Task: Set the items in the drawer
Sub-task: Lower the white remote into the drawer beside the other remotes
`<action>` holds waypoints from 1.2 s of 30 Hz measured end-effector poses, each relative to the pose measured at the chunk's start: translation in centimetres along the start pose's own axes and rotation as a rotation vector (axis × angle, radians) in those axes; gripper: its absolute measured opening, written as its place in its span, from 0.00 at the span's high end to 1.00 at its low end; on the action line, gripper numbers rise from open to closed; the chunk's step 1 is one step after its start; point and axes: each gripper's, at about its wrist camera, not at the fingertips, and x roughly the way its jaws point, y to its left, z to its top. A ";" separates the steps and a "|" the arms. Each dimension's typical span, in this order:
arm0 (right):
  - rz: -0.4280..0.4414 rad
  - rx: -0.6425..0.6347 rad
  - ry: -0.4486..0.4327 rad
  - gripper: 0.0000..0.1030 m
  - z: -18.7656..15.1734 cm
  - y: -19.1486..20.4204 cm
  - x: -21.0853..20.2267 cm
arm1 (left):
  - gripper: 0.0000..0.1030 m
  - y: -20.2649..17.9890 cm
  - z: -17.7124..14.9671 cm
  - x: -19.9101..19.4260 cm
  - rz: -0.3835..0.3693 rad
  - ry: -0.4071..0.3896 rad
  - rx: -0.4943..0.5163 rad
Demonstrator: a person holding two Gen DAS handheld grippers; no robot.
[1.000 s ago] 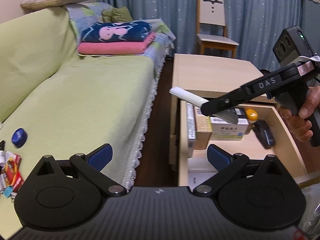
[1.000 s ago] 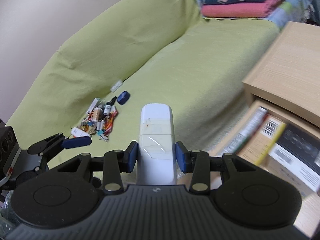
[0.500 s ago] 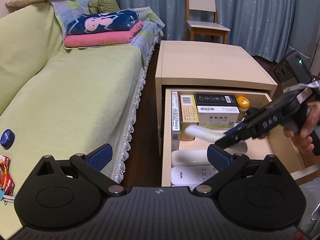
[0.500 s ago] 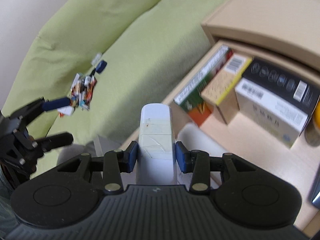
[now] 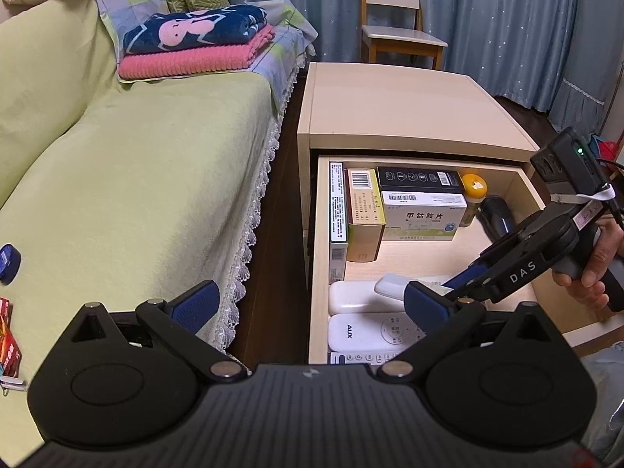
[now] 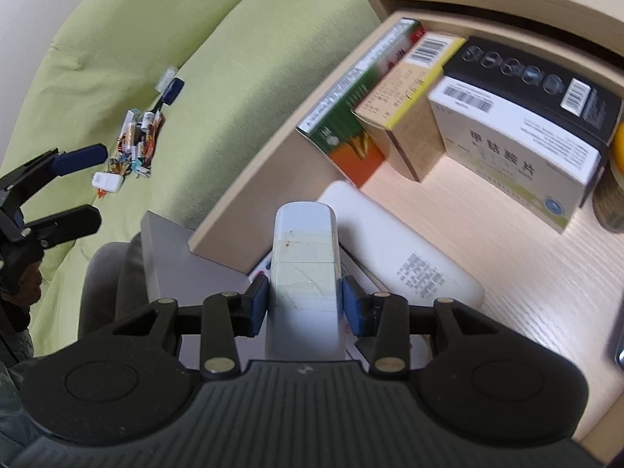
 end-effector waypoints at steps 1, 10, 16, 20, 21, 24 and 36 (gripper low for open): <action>-0.009 -0.006 0.000 0.65 0.0 -0.1 0.0 | 0.02 0.0 0.0 0.1 -0.001 0.001 0.001; -0.173 -0.142 0.014 0.65 2.0 -2.2 0.2 | 0.02 0.2 -0.1 0.2 0.000 0.005 -0.002; -0.257 -0.270 0.051 0.65 2.9 -2.9 1.0 | 0.02 0.3 -0.3 0.3 0.004 0.012 -0.005; -0.281 -0.372 0.069 0.65 3.3 -2.5 1.5 | 0.02 0.5 -0.3 0.4 0.010 0.015 -0.008; -0.282 -0.398 0.076 0.65 3.5 -2.4 1.7 | 0.02 0.5 -0.3 0.4 0.012 0.016 -0.009; -0.293 -0.470 0.108 0.65 3.6 -2.5 2.2 | 0.02 0.5 -0.5 0.2 0.010 0.014 -0.008; -0.301 -0.525 0.109 0.65 3.5 -1.9 2.2 | 0.02 0.8 -0.8 0.2 0.017 0.018 -0.017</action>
